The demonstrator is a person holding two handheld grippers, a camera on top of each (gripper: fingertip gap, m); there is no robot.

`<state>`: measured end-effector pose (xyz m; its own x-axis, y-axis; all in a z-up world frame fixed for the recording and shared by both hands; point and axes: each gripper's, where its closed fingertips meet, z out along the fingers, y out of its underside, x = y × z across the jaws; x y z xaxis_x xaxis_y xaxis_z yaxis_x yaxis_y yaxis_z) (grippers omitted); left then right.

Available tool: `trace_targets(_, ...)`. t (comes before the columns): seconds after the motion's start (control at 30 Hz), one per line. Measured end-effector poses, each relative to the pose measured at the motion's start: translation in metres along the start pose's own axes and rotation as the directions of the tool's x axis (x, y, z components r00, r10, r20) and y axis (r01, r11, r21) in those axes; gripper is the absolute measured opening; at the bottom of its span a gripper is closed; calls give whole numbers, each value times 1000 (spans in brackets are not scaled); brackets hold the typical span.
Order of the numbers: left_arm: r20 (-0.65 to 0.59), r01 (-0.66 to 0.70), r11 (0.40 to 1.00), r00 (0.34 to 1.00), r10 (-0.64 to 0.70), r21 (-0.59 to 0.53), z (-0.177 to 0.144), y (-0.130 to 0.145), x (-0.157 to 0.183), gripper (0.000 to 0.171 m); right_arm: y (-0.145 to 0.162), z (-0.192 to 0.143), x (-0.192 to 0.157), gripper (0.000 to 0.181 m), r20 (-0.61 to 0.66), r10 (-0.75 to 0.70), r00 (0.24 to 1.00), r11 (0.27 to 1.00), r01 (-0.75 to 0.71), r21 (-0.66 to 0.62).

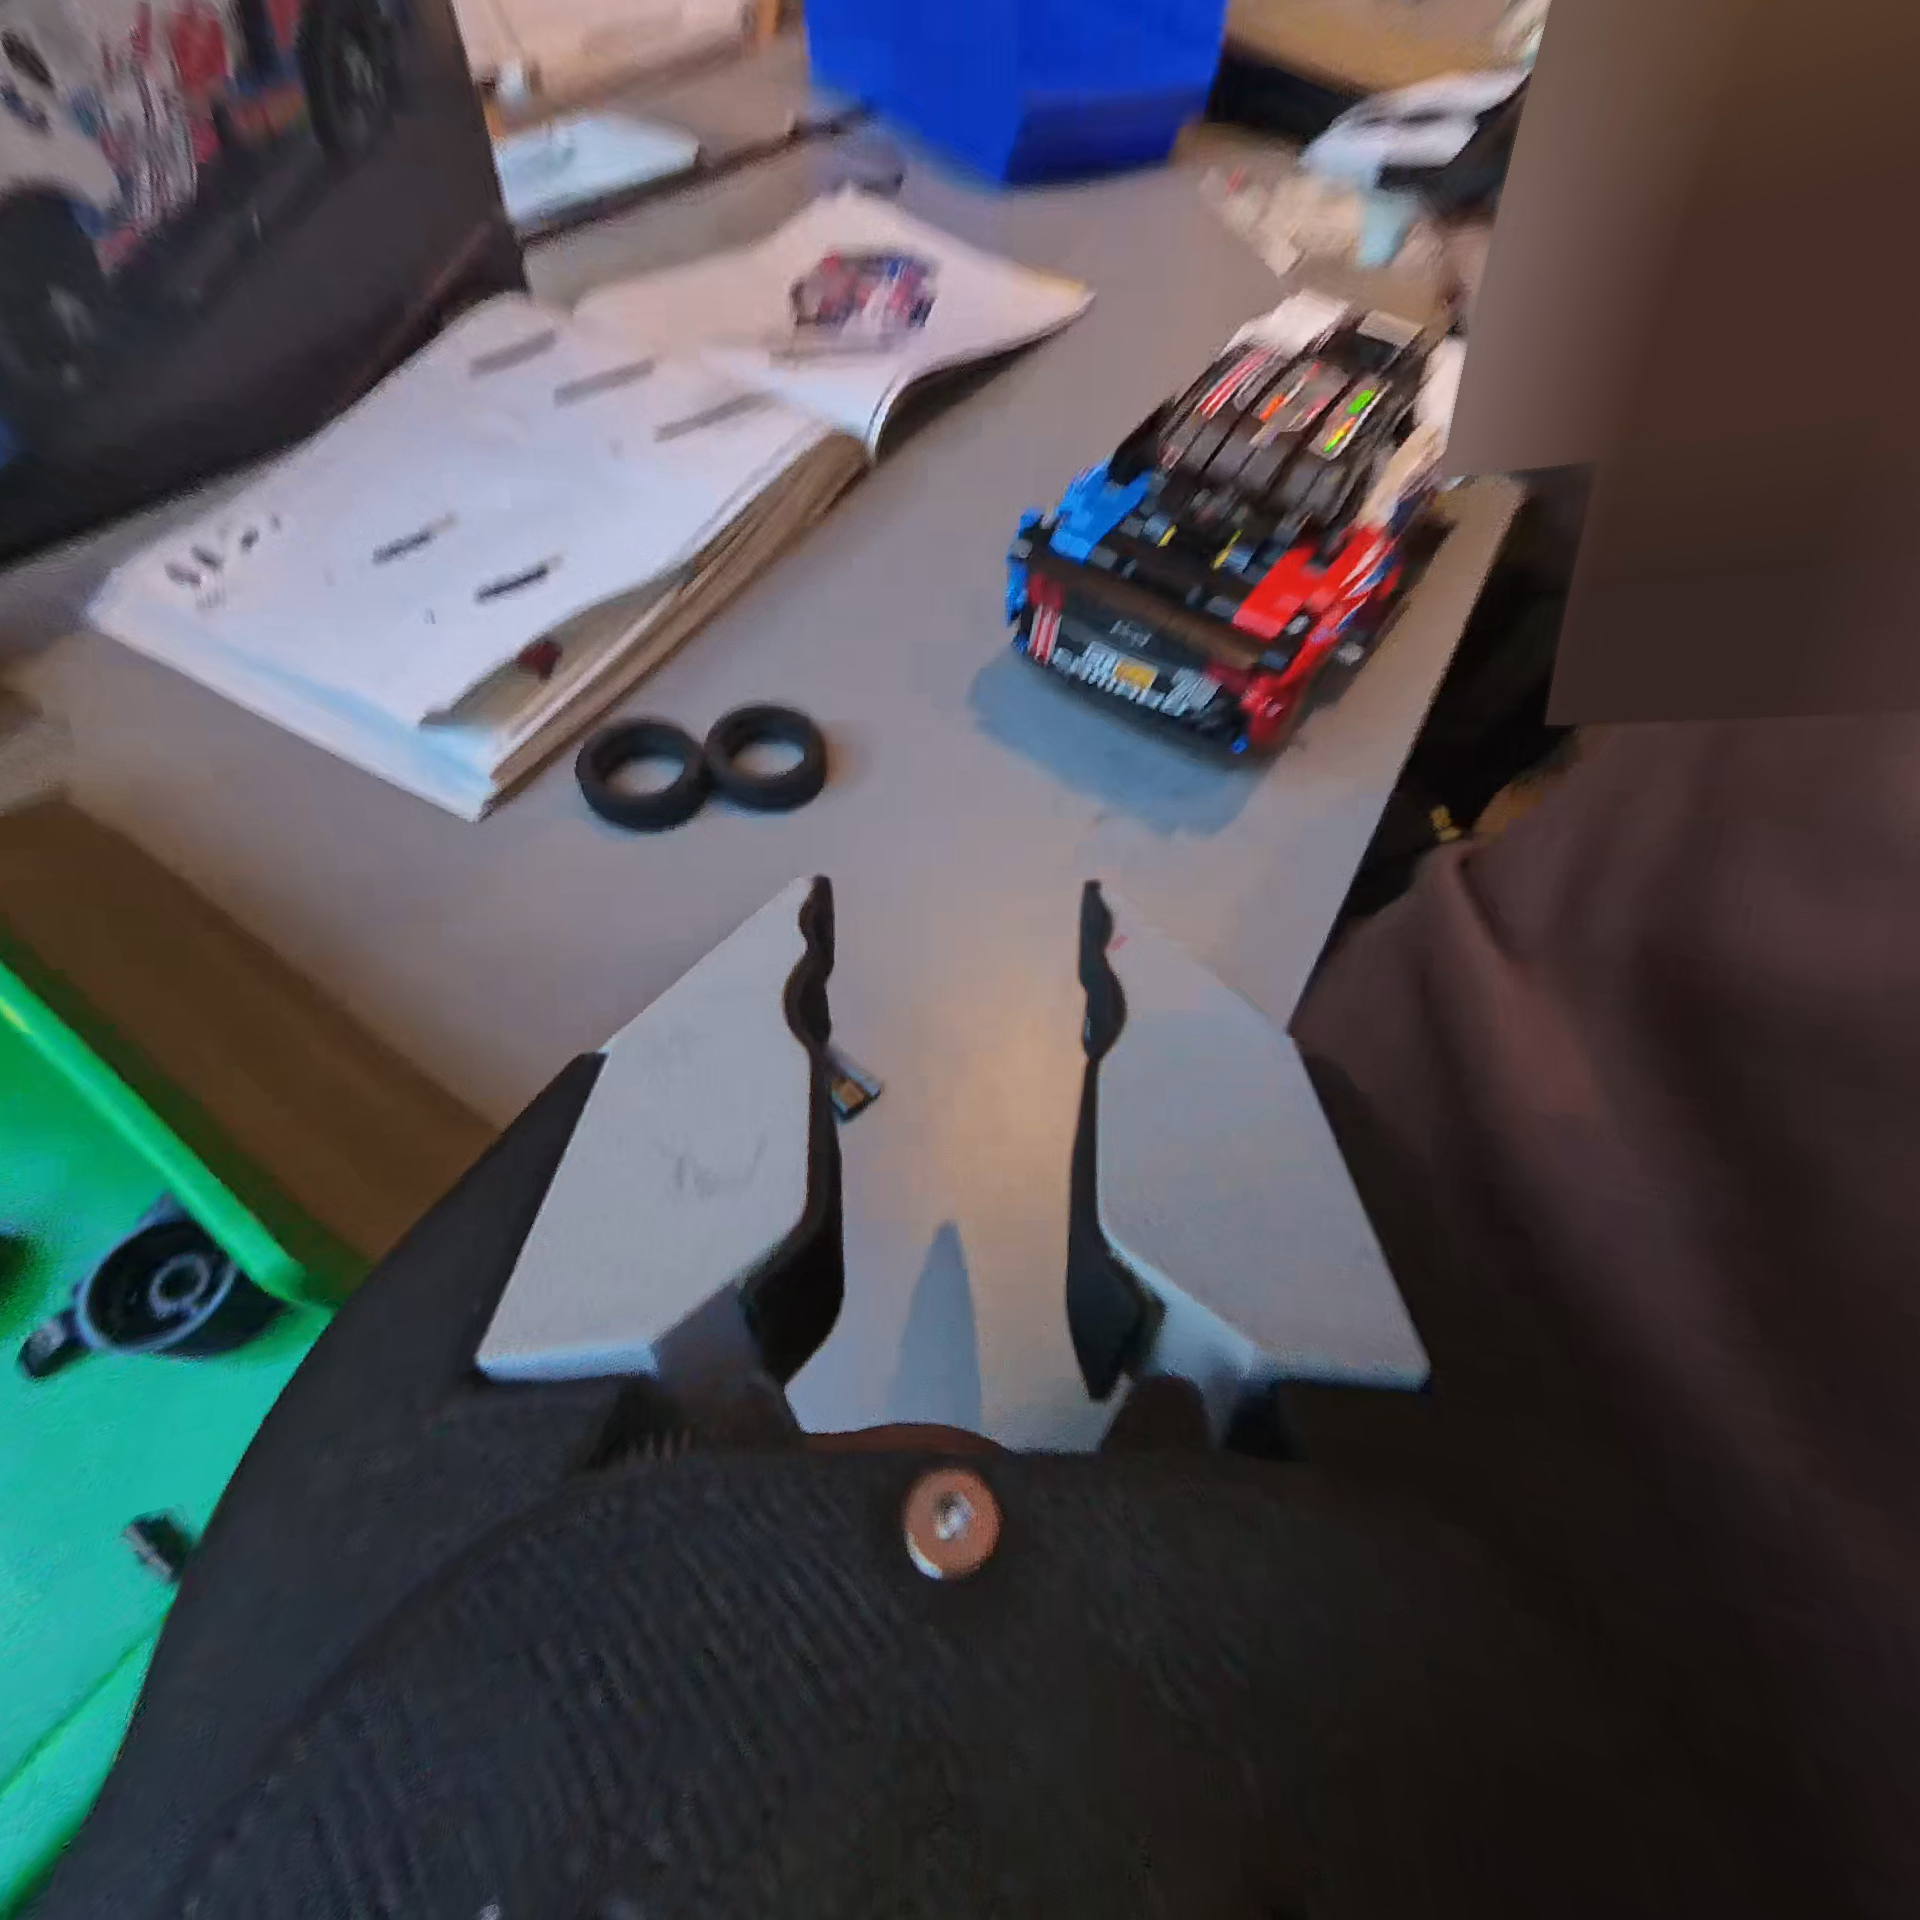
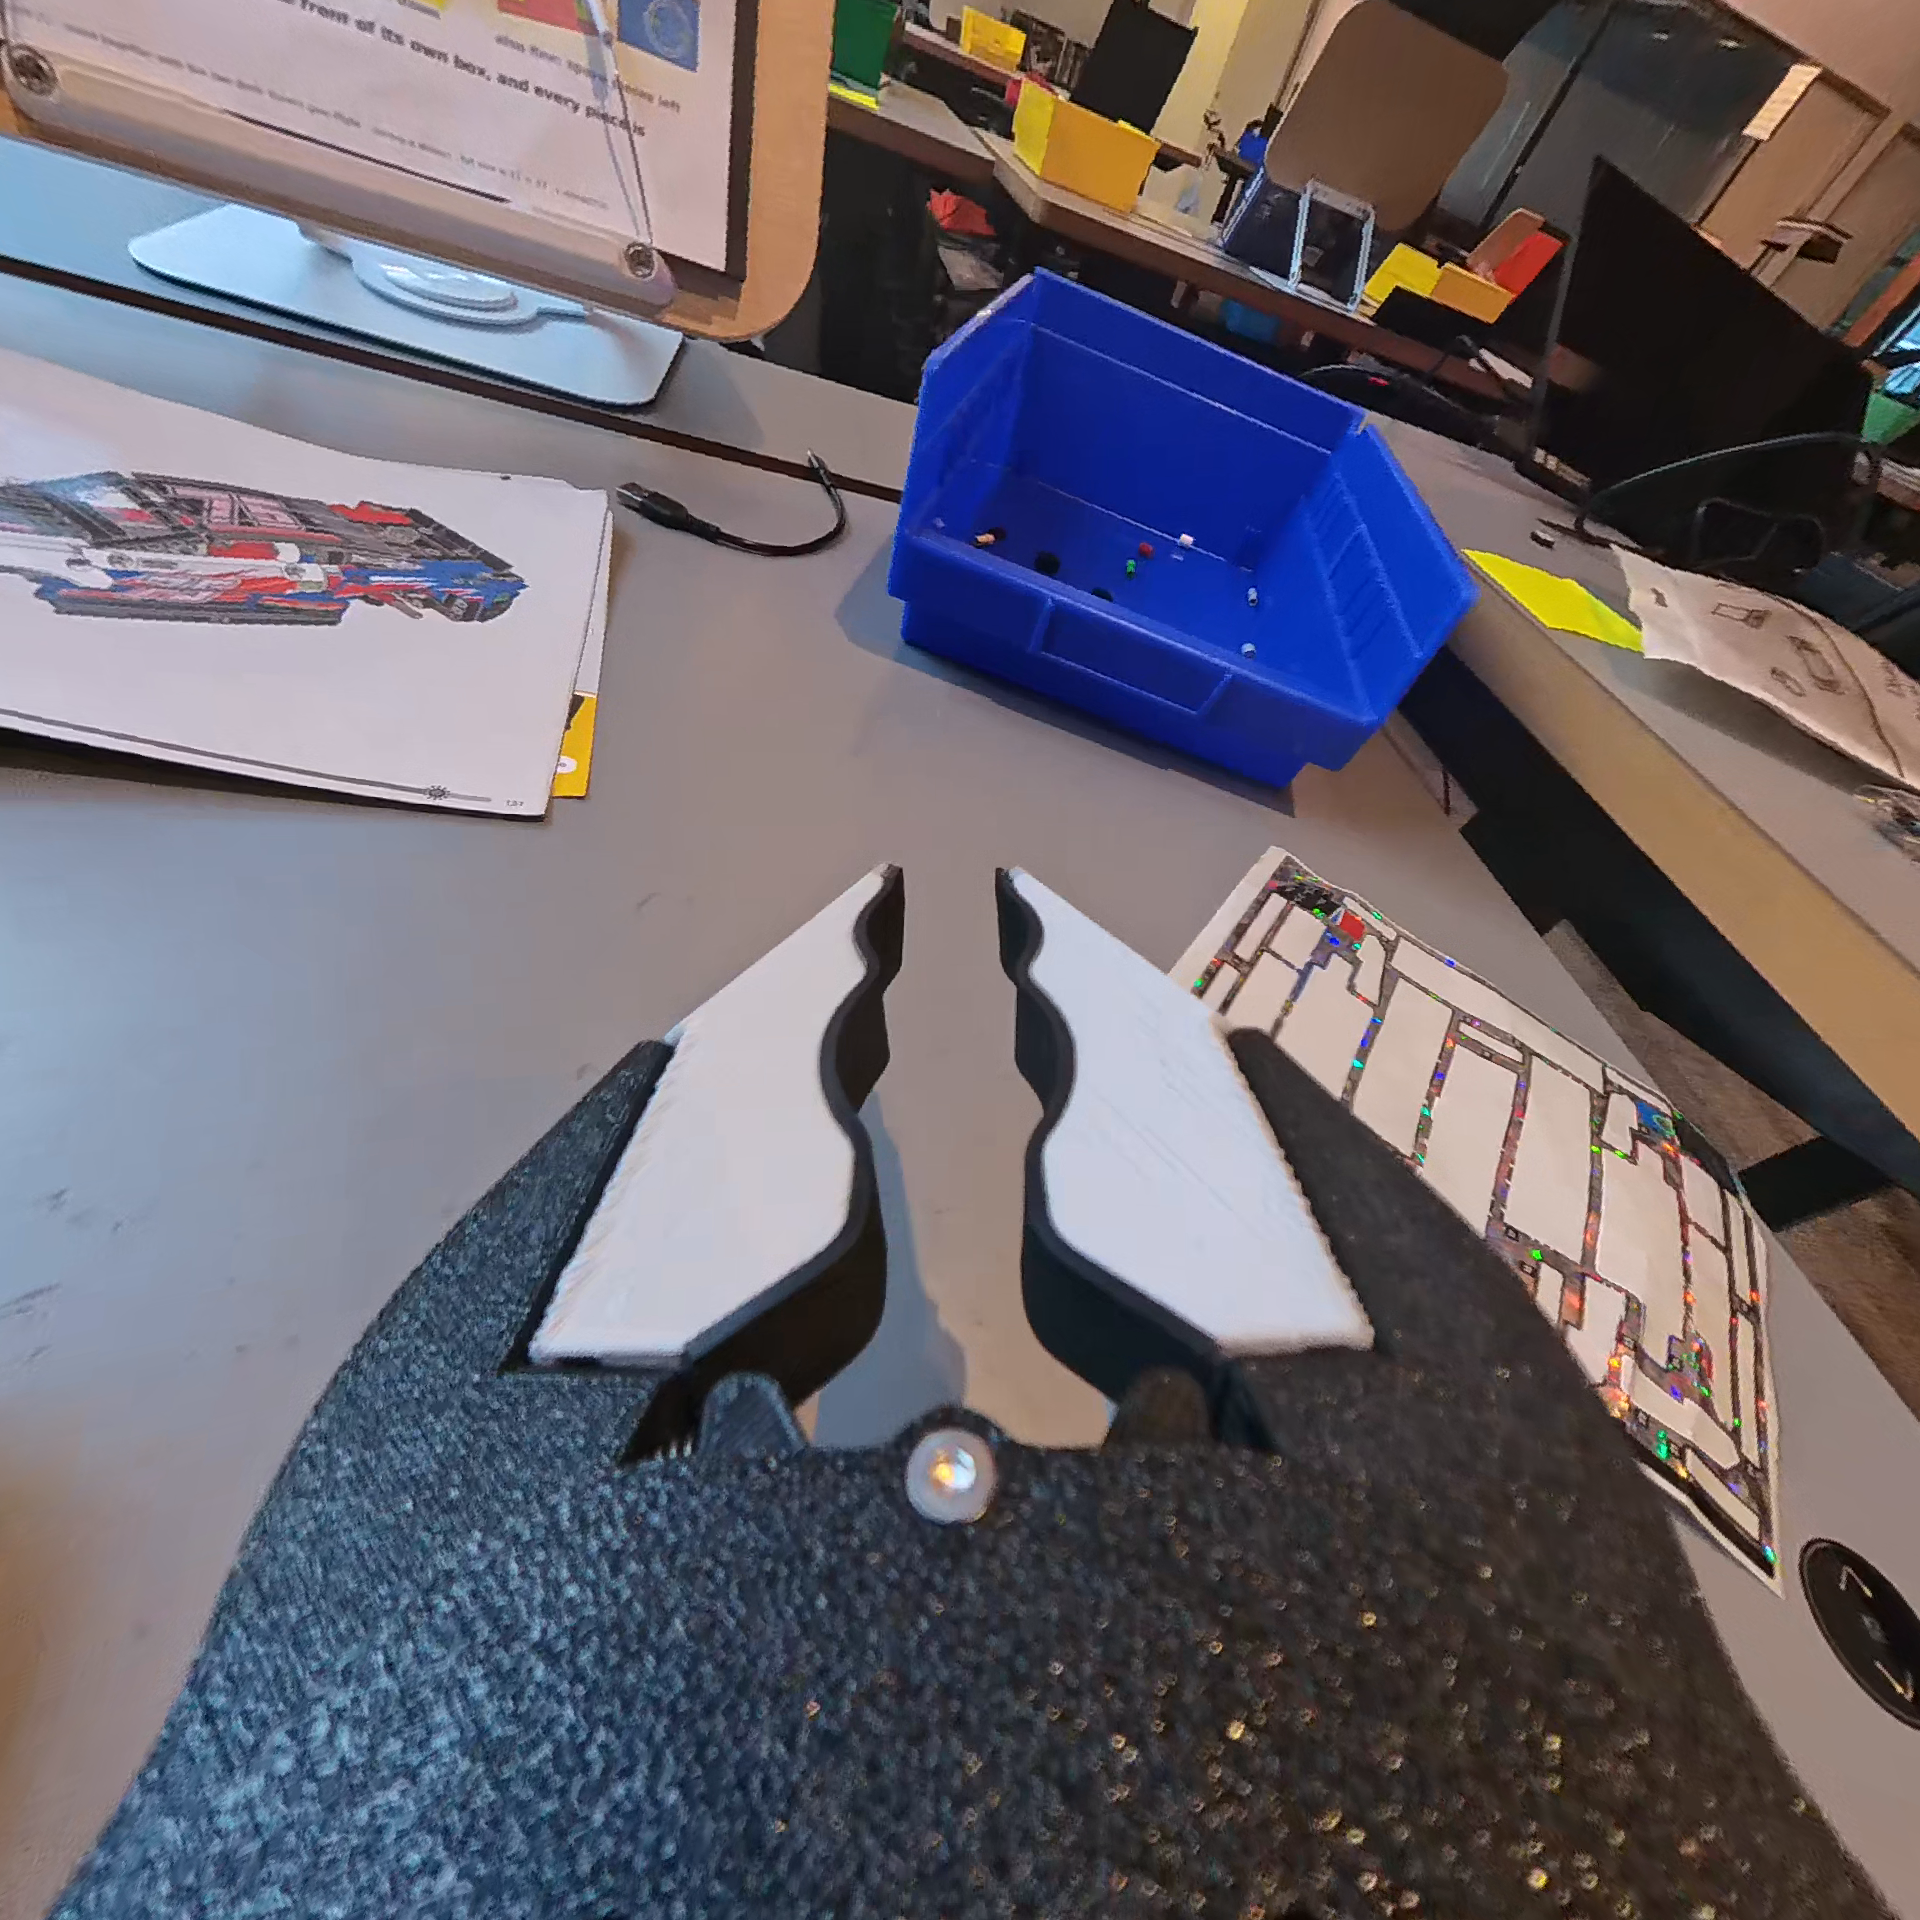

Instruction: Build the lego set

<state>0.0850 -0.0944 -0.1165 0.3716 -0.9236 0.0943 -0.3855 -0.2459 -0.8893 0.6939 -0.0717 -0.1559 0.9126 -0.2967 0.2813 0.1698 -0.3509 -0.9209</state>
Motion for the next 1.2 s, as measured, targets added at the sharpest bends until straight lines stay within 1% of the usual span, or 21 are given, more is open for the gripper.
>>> trace_targets(0.07,-121,22,999,993,-15,50,-4,-10,16,46,0,1,-5,17,26,-4,1000,1000,4,0)
trace_targets(0.1,-200,48,998,979,-40,36,-1,-8,28,51,0,1,-7,18,42,-3,999,1000,3,0)
trace_targets(0.13,-247,78,997,966,-72,15,7,-4,36,57,-1,1,-9,20,54,-2,999,1000,2,2)
trace_targets(0.17,-261,109,994,960,-105,1,18,1,40,61,-2,0,-10,21,67,-1,998,1000,0,9)
trace_targets(0.27,-287,158,986,944,-164,-45,51,20,49,62,-6,-3,-16,22,107,9,994,999,-13,38)
trace_targets(0.33,-254,140,988,955,-150,-61,69,27,49,62,-8,-4,-19,22,130,16,991,998,-23,51)
trace_targets(0.37,-207,107,993,971,-116,-56,76,28,45,62,-10,-5,-21,22,145,20,989,998,-28,59)
trace_targets(0.43,-127,50,998,990,-53,-27,87,24,38,58,-13,-6,-26,23,181,26,983,996,-41,75)
trace_targets(0.53,-13,-6,1000,1000,6,8,100,21,30,58,-17,-10,-35,25,238,23,971,994,-49,101)
trace_targets(0.63,44,-80,996,996,78,40,106,12,32,57,-21,-15,-45,25,285,15,958,991,-52,121)
trace_targets(0.67,57,-113,992,992,111,49,108,10,34,55,-22,-16,-48,26,301,13,954,991,-53,127)
trace_targets(0.73,12,-178,984,984,178,13,114,15,44,49,-24,-18,-53,26,333,8,943,989,-57,137)
trace_targets(0.8,-23,-235,972,972,235,-12,119,19,51,50,-24,-20,-57,26,355,7,935,988,-61,142)
trace_targets(0.87,2,-271,962,963,271,-25,124,18,48,51,-26,-23,-60,26,375,9,927,986,-70,150)
trace_targets(0.97,25,-255,967,967,255,-25,127,16,40,51,-28,-26,-65,26,408,10,913,984,-82,160)
trace_targets(1.13,111,-115,993,987,113,14,124,7,15,51,-29,-28,-75,29,480,21,877,983,-105,149)
trace_targets(1.2,145,-83,996,986,79,22,123,6,8,51,-30,-30,-78,29,495,13,869,982,-104,157)
